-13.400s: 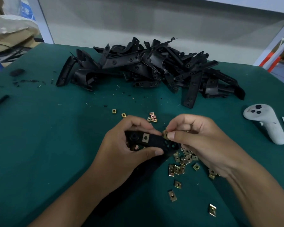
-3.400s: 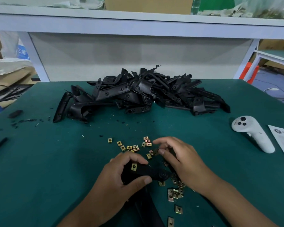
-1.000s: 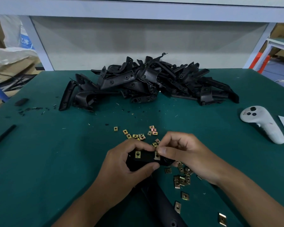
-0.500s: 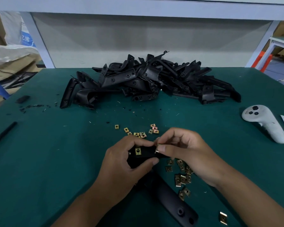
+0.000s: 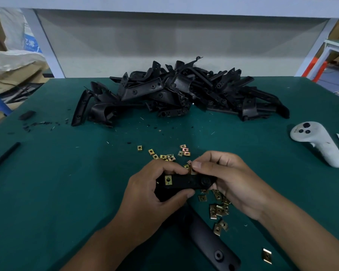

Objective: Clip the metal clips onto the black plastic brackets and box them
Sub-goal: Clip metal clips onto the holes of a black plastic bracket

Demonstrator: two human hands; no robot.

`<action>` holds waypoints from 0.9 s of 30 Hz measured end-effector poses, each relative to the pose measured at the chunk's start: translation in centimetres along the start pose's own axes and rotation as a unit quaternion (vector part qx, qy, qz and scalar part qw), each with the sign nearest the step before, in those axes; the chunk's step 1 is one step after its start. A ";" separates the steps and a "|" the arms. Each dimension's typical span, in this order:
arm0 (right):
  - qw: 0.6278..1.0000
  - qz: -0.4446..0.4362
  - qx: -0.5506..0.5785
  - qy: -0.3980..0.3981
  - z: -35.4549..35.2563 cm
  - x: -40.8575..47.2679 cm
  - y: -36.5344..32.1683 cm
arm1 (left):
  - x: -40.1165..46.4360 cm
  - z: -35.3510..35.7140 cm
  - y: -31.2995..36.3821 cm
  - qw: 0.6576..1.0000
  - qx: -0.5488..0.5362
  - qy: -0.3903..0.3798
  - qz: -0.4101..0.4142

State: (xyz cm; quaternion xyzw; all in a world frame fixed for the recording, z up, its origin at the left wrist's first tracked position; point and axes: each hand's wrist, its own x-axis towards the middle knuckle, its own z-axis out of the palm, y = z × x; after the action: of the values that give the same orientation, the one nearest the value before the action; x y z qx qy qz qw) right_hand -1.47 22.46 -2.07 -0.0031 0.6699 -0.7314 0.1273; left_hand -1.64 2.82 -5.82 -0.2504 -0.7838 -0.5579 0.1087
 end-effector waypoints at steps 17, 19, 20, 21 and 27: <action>0.998 -0.017 -0.014 0.053 1.2 -0.2 0.8 | -0.1 0.1 0.3 1.000 0.000 -0.028 -0.012; 0.998 -0.028 -0.002 0.061 1.3 -0.2 1.2 | -0.1 0.0 0.3 1.000 0.006 -0.026 -0.005; 0.997 -0.033 0.003 0.065 1.4 -0.2 1.3 | -0.1 0.0 0.3 1.000 0.008 -0.023 -0.002; 0.997 -0.038 0.005 0.069 1.5 -0.2 1.4 | -0.1 0.1 0.3 1.000 0.009 -0.021 0.003; 0.996 -0.055 -0.039 0.060 1.0 0.0 1.2 | -0.2 0.2 0.0 1.000 0.004 -0.013 0.013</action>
State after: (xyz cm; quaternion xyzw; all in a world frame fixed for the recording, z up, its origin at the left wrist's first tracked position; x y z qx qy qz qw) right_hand -1.04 21.38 -3.12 -0.0011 0.7030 -0.7097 0.0457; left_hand -1.45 2.94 -6.00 -0.2670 -0.7841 -0.5500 0.1068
